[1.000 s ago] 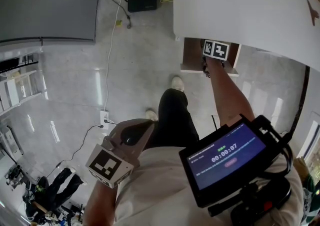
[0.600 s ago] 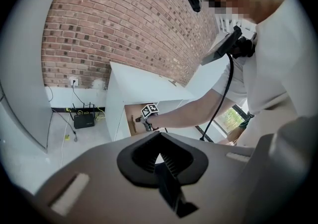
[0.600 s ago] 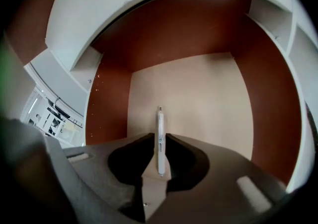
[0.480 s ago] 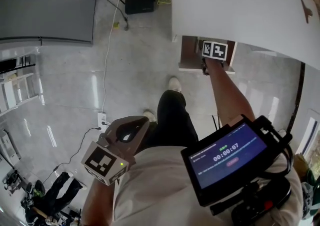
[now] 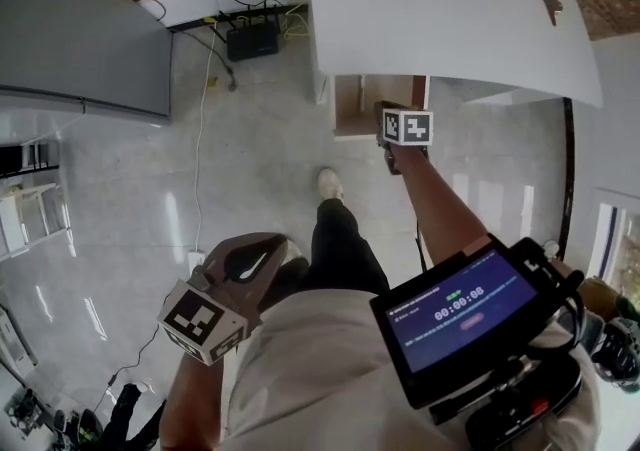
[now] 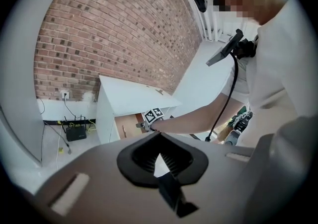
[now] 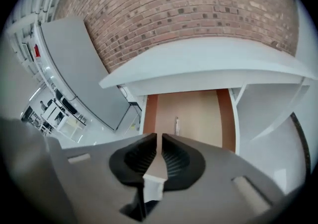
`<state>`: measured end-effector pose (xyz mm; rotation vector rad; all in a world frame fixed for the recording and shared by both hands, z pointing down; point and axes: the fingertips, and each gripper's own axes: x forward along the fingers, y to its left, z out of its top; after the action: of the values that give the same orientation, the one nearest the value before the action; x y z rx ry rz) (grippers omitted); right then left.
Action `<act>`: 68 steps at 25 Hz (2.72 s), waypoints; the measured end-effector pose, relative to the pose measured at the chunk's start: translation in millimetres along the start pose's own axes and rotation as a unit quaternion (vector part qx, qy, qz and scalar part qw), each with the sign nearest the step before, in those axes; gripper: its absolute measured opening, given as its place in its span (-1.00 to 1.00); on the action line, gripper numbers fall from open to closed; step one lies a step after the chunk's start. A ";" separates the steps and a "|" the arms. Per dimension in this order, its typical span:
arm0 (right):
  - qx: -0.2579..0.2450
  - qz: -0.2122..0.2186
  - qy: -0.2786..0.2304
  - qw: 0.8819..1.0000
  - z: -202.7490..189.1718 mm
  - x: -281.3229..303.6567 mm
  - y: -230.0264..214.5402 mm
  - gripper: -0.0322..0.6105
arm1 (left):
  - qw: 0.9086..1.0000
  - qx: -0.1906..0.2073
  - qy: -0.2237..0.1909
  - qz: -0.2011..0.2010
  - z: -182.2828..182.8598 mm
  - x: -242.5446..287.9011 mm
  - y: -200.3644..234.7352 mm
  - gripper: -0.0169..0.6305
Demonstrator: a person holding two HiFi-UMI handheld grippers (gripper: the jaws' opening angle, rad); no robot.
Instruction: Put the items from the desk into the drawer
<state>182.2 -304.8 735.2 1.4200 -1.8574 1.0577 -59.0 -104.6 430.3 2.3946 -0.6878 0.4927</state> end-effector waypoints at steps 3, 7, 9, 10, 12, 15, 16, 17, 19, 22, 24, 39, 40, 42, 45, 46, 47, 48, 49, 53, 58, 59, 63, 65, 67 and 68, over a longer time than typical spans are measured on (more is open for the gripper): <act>0.008 0.008 -0.015 1.000 -10.6 -44.3 22.3 -0.89 | 1.000 0.012 -0.013 -0.009 -3.0 -20.2 -8.4 -0.92; -0.037 0.018 -0.032 0.999 -20.3 -102.5 57.8 -0.89 | 0.999 0.035 -0.027 -0.011 -11.8 -45.3 -18.8 -0.92; -0.060 0.025 -0.040 0.997 -24.7 -129.0 77.3 -0.89 | 0.998 0.043 -0.034 -0.013 -15.9 -56.4 -23.2 -0.92; -0.070 0.029 -0.044 0.996 -26.8 -141.6 87.3 -0.89 | 0.998 0.044 -0.037 -0.015 -17.3 -61.8 -25.6 -0.92; -0.089 0.034 -0.052 0.994 -30.9 -166.3 106.1 -0.89 | 0.998 0.046 -0.042 -0.018 -20.3 -71.4 -31.3 -0.92; -0.101 0.045 -0.071 0.991 -35.8 -200.5 132.9 -0.89 | 0.997 0.054 -0.044 -0.021 -27.9 -83.4 -37.4 -0.92; -0.103 0.051 -0.075 0.991 -40.2 -211.4 143.4 -0.89 | 0.997 0.056 -0.042 -0.021 -32.3 -88.5 -39.9 -0.92; -0.106 0.057 -0.078 0.990 -45.5 -222.2 154.9 -0.89 | 0.997 0.058 -0.039 -0.020 -36.7 -93.9 -42.8 -0.92; -0.115 0.072 -0.083 0.987 -56.3 -243.8 177.0 -0.89 | 0.997 0.067 -0.031 -0.017 -43.0 -102.8 -50.2 -0.92; -0.128 0.089 -0.091 0.984 -67.5 -272.2 201.1 -0.89 | 0.996 0.075 -0.033 -0.019 -45.1 -108.5 -61.5 -0.92; -0.139 0.097 -0.100 0.980 -74.5 -288.9 213.0 -0.89 | 0.996 0.075 -0.037 -0.024 -48.0 -108.7 -69.6 -0.92; -0.248 0.115 -0.141 0.952 -107.0 -358.2 293.6 -0.89 | 0.994 0.092 -0.041 -0.038 -71.1 -135.4 -100.1 -0.92; -0.250 0.117 -0.141 0.951 -106.7 -359.4 295.9 -0.89 | 0.994 0.092 -0.040 -0.036 -72.4 -136.0 -99.4 -0.92; -0.252 0.121 -0.142 0.950 -108.3 -361.0 299.5 -0.89 | 0.995 0.090 -0.038 -0.035 -76.0 -135.9 -99.2 -0.92; -0.257 0.126 -0.144 0.947 -108.6 -362.1 304.1 -0.89 | 0.995 0.087 -0.038 -0.036 -78.5 -134.7 -100.1 -0.92; -0.258 0.128 -0.145 0.947 -108.3 -362.7 305.8 -0.89 | 0.995 0.086 -0.038 -0.036 -79.0 -134.6 -100.5 -0.92; -0.260 0.129 -0.146 0.946 -107.8 -363.5 307.4 -0.89 | 0.995 0.086 -0.038 -0.036 -79.5 -134.3 -100.8 -0.92; -0.262 0.130 -0.147 0.945 -107.4 -364.2 308.8 -0.89 | 0.995 0.086 -0.039 -0.036 -79.8 -134.0 -101.1 -0.92; -0.265 0.132 -0.149 0.944 -106.8 -365.0 310.2 -0.89 | 0.995 0.085 -0.040 -0.035 -79.9 -133.6 -101.2 -0.92; -0.273 0.138 -0.151 0.940 -106.3 -367.5 316.9 -0.89 | 0.995 0.082 -0.042 -0.033 -80.1 -134.6 -100.1 -0.92; -0.280 0.142 -0.147 0.938 -107.3 -370.5 322.7 -0.89 | 0.996 0.078 -0.042 -0.033 -79.5 -137.5 -100.6 -0.92; -0.280 0.143 -0.146 0.938 -107.9 -370.7 323.1 -0.89 | 0.996 0.077 -0.042 -0.033 -80.0 -137.6 -101.4 -0.92; -0.281 0.147 -0.144 0.937 -109.9 -370.4 324.9 -0.89 | 0.996 0.076 -0.042 -0.032 -82.0 -137.3 -103.1 -0.92; -0.284 0.150 -0.143 0.936 -110.6 -370.2 326.9 -0.89 | 0.996 0.076 -0.042 -0.031 -82.7 -137.0 -103.4 -0.92; -0.287 0.153 -0.142 0.935 -111.7 -370.3 329.5 -0.89 | 0.996 0.075 -0.043 -0.031 -83.3 -136.7 -104.2 -0.92; -0.288 0.155 -0.142 0.934 -112.3 -370.5 330.9 -0.89 | 0.996 0.074 -0.043 -0.031 -83.5 -136.8 -104.6 -0.92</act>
<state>-36.4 21.6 411.1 0.9831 -2.3977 0.3741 -123.0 68.9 381.0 2.5806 -0.6318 0.4318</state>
